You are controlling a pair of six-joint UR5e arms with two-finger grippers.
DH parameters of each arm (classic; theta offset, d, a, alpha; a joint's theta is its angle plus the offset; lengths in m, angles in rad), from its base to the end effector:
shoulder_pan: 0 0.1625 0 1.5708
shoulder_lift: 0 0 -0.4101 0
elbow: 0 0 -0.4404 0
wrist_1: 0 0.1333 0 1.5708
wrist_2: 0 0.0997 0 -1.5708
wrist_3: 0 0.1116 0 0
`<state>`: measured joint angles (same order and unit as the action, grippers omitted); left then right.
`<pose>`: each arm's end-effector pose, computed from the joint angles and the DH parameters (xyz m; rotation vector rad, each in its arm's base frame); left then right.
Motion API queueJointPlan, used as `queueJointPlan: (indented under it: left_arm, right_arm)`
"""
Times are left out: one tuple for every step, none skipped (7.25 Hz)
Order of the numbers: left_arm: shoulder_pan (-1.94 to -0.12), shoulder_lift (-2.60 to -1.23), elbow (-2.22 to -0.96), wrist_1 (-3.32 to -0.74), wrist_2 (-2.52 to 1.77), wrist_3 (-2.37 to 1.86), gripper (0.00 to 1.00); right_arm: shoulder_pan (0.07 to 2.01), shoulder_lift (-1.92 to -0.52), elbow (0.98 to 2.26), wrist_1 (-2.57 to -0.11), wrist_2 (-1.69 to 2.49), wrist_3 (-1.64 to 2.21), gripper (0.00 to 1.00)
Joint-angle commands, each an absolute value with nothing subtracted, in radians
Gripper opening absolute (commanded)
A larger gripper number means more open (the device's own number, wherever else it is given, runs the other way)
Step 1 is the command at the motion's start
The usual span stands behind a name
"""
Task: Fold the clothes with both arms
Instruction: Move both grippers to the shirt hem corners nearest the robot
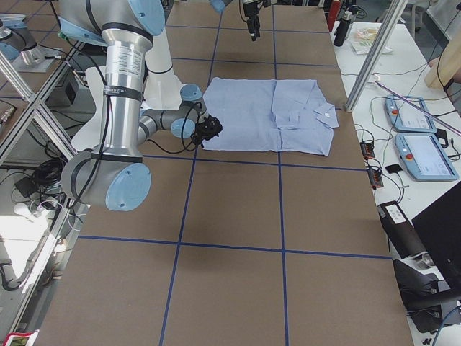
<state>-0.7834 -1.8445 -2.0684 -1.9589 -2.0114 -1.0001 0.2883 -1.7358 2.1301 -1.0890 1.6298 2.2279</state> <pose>0.3356 -0.4552 0.1993 0.4090 1.1292 0.0688 -0.4325 -0.2604 0.3926 -0.2221 -0.8798 0.8565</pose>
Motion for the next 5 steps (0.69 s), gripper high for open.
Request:
queueJointPlan:
  left_arm:
    - [-0.782, -1.836, -2.069, -1.96, -2.013, -1.0, 0.97]
    - [-0.782, -1.835, -2.069, -1.96, -2.013, -1.0, 0.98]
    - [-0.782, -1.835, -2.069, -1.96, -2.013, -1.003, 0.98]
    - [-0.782, -1.836, -2.069, -1.962, -2.013, -1.006, 0.98]
    - [-0.782, -1.835, -2.069, -1.962, -2.013, -1.006, 0.98]
  right_arm:
    - [0.276, -1.727, 2.106, -1.091, 1.638, 2.232, 0.89]
    - [0.272, -1.72, 2.099, -1.091, 1.646, 2.232, 0.87]
    - [0.272, -1.686, 2.073, -1.094, 1.652, 2.232, 0.87]
    - [0.264, -1.666, 2.057, -1.129, 1.652, 2.232, 0.85]
    - [0.264, -1.654, 2.056, -1.147, 1.652, 2.232, 0.78]
